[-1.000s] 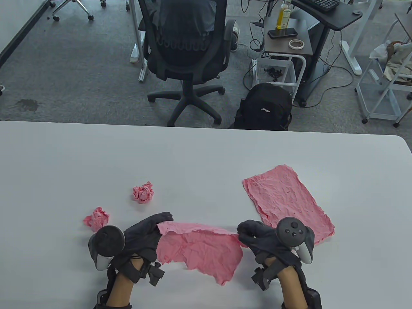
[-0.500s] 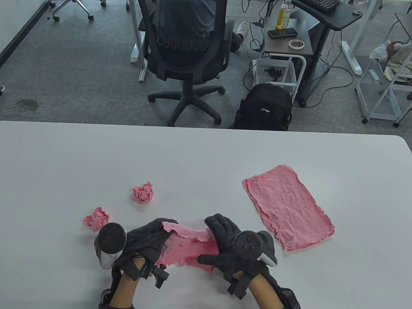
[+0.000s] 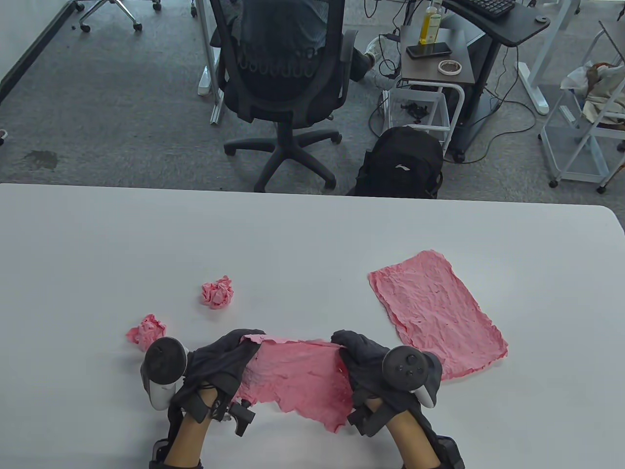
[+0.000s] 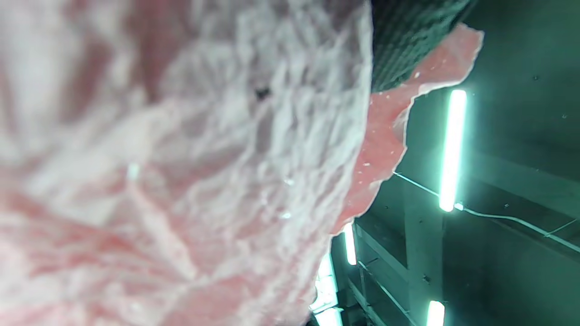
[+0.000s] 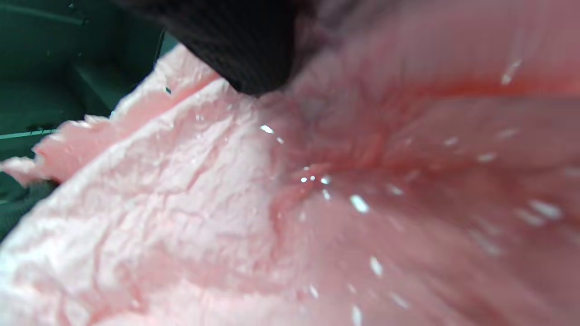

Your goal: Flatten crumpled papers and stack

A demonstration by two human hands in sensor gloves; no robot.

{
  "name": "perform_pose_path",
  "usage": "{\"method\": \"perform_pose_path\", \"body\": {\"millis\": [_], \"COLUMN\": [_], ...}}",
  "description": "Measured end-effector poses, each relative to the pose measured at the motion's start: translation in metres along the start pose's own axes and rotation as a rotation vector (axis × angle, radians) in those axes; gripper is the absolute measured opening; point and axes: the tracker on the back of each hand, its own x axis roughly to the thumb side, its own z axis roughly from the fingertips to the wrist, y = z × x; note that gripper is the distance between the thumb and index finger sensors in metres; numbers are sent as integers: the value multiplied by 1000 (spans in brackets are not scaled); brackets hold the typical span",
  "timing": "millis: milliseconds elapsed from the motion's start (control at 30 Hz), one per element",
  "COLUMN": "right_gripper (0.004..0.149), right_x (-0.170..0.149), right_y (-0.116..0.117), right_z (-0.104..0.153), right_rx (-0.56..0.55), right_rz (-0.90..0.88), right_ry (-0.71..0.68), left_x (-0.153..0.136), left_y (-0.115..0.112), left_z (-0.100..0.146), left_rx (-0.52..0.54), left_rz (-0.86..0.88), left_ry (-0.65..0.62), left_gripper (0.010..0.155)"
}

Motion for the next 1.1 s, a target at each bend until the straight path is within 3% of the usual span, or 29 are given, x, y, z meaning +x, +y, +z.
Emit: {"method": "perform_pose_path", "body": {"millis": [33, 133, 300, 367, 433, 500, 600, 667, 733, 800, 867, 933, 1067, 1100], "right_gripper": [42, 44, 40, 40, 40, 40, 40, 45, 58, 60, 57, 51, 59, 61], "right_x": [-2, -14, -34, -34, -32, -28, -19, -9, 4, 20, 35, 44, 25, 12], "right_y": [-2, -9, -18, -18, -14, -11, -8, -5, -5, 0, 16, 47, 94, 95], "right_z": [-1, -1, -6, -8, -12, -16, -21, -19, -12, -5, 0, 1, -7, -9], "right_rx": [29, 257, 256, 238, 234, 214, 158, 118, 55, 4, 25, 212, 611, 641], "right_rz": [-26, -50, -47, 78, 234, 334, 371, 428, 532, 585, 581, 563, 555, 569], "right_ry": [25, 133, 195, 190, 141, 93, 12, -47, -104, -199, -306, -324, 15, 93], "left_x": [-1, -11, -28, -28, -21, -9, 6, 2, -6, -15, -20, -23, -28, -28], "left_y": [2, 9, 2, -4, -9, -18, -44, -68, -81, -86, -87, -87, -88, -87], "left_z": [0, 1, -1, -2, -2, -4, -5, -6, -7, -7, -6, -4, 0, 1], "left_rx": [11, 64, -29, -76, -63, -147, -317, -523, -649, -741, -790, -811, -919, -920], "left_rz": [-42, -144, -175, -398, -642, -798, -856, -850, -899, -969, -995, -934, -892, -887], "left_ry": [8, 97, 268, 322, 254, 98, -187, -143, -83, 26, 73, 102, 201, 204], "left_gripper": [48, 48, 47, 54, 74, 83, 75, 67, 73, 82, 84, 89, 99, 100]}}
